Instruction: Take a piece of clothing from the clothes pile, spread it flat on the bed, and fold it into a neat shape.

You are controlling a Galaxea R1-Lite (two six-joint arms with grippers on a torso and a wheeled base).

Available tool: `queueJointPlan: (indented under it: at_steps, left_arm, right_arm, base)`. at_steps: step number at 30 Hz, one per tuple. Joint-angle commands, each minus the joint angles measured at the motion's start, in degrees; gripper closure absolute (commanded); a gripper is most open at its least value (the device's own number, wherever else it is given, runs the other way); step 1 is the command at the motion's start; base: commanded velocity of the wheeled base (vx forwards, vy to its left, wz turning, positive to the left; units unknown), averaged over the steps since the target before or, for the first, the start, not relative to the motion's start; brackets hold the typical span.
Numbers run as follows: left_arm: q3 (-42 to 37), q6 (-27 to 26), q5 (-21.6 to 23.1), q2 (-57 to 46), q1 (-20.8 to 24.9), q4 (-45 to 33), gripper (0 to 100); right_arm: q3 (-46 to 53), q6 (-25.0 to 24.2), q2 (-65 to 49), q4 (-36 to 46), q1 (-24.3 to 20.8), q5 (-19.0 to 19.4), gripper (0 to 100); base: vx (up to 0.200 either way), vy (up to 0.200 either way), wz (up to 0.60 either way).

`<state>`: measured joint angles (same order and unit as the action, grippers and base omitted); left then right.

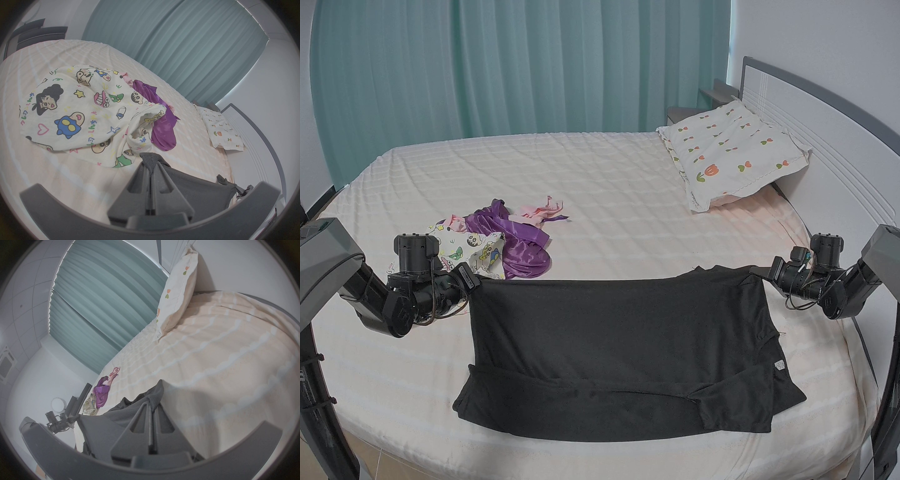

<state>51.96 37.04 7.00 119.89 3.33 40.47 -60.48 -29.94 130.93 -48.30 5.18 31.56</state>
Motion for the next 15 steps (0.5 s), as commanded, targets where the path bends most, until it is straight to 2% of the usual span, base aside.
queueJointPlan:
  at_steps: [1, 4, 9, 15]
  left_arm:
    - [-2.2, -0.1, 0.5, -2.1, -0.1, 0.1, 100]
    - [-4.0, -0.2, 0.6, -4.0, -0.2, 0.1, 100]
    - [-7.0, -0.5, 0.6, -5.1, -0.2, 0.3, 100]
    - [-12.0, -0.8, 1.9, -6.4, -0.1, 0.4, 100]
  right_arm:
    - [3.3, 0.0, -3.8, 0.0, 1.7, 2.3, 100]
    - [6.5, 0.5, -6.7, 0.0, 3.3, 3.9, 100]
    - [11.9, 1.6, -9.7, 0.0, 3.6, 4.1, 100]
    - [19.6, 7.4, -12.7, 0.0, 3.6, 5.0, 100]
  base:
    - [0.0, 0.0, 0.0]
    - [0.0, 0.0, 0.0]
    - [0.0, 0.0, 0.0]
    - [0.0, 0.0, 0.0]
